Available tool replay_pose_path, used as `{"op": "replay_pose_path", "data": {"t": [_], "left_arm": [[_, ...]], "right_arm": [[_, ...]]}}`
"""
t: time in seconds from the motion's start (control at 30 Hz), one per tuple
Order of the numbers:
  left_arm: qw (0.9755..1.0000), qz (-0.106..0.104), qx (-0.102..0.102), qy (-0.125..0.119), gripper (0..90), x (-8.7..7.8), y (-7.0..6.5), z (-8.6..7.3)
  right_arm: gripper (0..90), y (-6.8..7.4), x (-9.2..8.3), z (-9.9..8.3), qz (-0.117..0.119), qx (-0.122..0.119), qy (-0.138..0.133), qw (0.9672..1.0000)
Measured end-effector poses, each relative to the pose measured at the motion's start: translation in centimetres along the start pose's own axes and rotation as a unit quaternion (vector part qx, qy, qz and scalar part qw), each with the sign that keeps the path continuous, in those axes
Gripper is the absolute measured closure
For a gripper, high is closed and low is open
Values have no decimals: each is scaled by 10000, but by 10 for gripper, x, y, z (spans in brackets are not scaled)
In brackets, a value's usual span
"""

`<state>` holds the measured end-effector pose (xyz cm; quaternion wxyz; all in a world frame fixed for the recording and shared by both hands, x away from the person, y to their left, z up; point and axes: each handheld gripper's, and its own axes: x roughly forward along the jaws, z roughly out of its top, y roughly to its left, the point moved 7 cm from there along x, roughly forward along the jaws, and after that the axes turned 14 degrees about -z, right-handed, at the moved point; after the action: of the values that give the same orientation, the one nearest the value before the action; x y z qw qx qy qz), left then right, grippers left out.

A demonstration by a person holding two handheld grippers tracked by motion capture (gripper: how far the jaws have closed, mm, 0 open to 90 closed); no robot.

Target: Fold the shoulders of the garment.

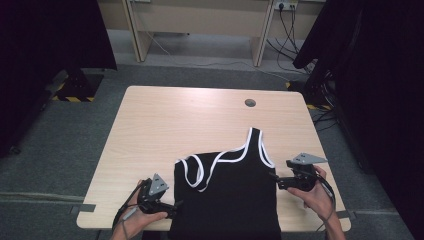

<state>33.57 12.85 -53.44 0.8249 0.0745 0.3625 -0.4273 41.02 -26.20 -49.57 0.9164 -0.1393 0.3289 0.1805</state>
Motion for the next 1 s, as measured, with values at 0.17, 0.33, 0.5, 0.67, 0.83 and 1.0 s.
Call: {"op": "replay_pose_path", "data": {"t": [0.17,0.33,0.5,0.67,0.83,1.0], "left_arm": [[10000,0,0,-1,21,0,0,0],[10000,1,0,-1,21,0,0,0],[10000,1,0,-2,22,0,0,0],[10000,2,-1,-2,22,0,0,0],[10000,4,1,-9,22,0,0,0],[10000,2,-1,-2,22,0,0,0]], "right_arm": [[157,1,12,9,32,25,19,10000],[157,0,24,16,46,52,52,10000],[157,-1,32,23,75,111,38,9999],[163,-1,43,29,73,159,32,9998],[176,-3,56,34,46,176,29,9998],[195,-7,64,40,2,177,51,9998]]}}
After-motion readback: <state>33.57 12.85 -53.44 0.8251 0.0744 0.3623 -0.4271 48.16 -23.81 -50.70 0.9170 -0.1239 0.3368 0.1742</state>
